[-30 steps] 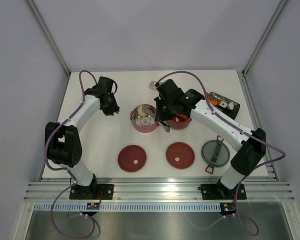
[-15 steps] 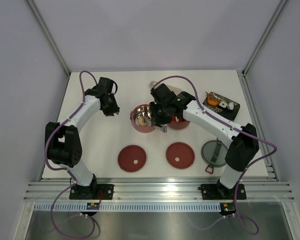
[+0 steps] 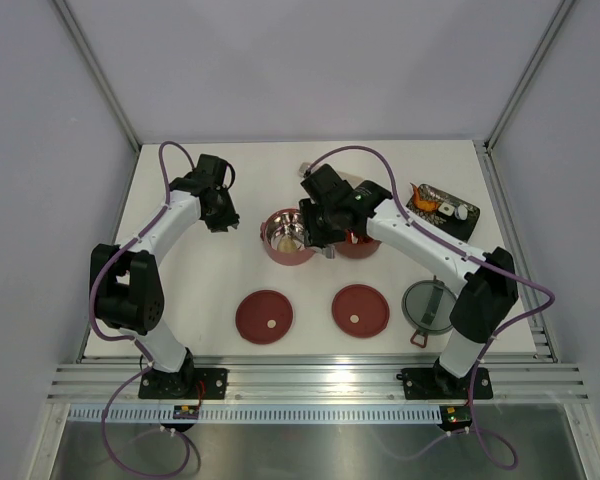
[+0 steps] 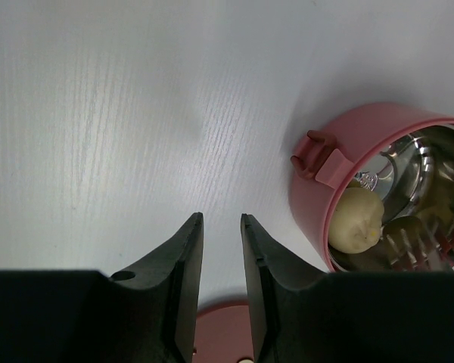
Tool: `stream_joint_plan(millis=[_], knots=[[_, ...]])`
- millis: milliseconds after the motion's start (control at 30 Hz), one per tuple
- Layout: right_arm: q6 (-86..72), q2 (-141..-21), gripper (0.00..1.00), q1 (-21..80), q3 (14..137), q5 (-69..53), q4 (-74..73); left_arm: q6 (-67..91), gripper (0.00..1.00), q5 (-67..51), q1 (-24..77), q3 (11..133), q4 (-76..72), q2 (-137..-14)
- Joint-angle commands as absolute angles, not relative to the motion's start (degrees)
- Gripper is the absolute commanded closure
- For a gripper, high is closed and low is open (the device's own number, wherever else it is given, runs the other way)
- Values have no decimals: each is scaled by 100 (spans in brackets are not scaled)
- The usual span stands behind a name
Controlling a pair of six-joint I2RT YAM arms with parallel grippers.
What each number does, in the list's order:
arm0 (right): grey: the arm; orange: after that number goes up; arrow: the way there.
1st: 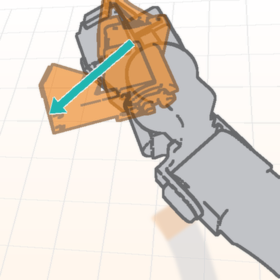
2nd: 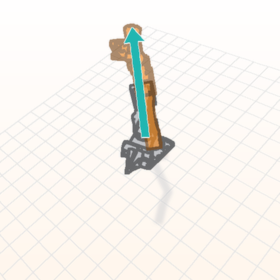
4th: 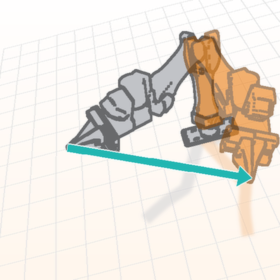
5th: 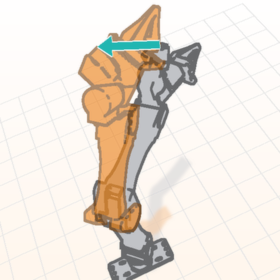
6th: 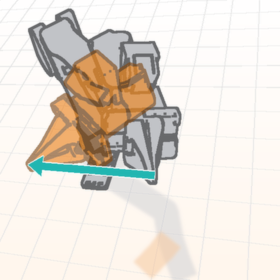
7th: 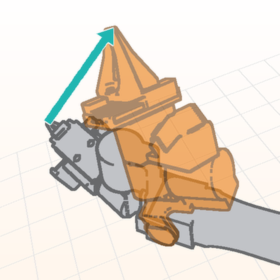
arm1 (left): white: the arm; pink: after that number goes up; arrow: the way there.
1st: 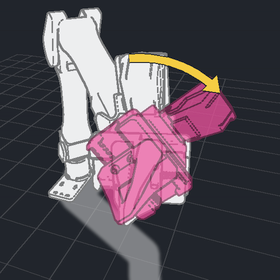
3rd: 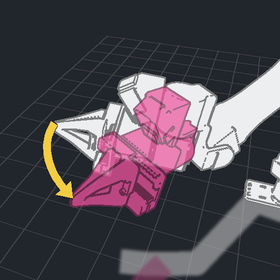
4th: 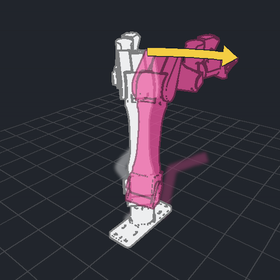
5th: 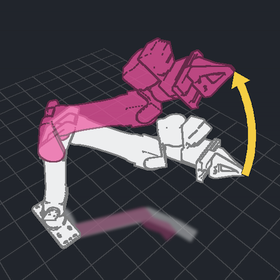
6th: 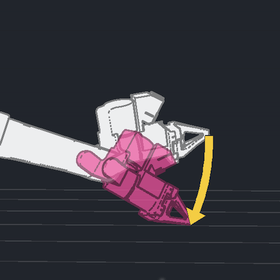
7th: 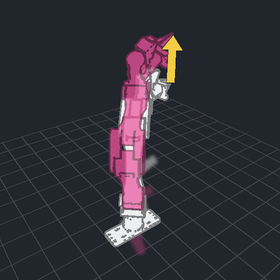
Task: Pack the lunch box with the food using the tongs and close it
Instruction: Place the fake food in the packing box, then pick up the fake food from the plate.
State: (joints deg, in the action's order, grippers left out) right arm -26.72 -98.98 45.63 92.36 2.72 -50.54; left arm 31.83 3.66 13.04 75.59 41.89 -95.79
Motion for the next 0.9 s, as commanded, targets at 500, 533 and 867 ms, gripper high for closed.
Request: stream_joint_plan(millis=[500, 533, 867], knots=[[-2286, -8798, 59, 3051, 9835, 1608, -5264, 3112, 70, 352, 1283, 7813, 4061, -9527], [-2268, -8737, 59, 2841, 9783, 1713, -5299, 3103, 70, 343, 1283, 7822, 4052, -9545], [-2197, -7955, 57, 882, 8456, 1626, -5441, 3015, 71, 141, 1301, 7849, 4078, -9730]])
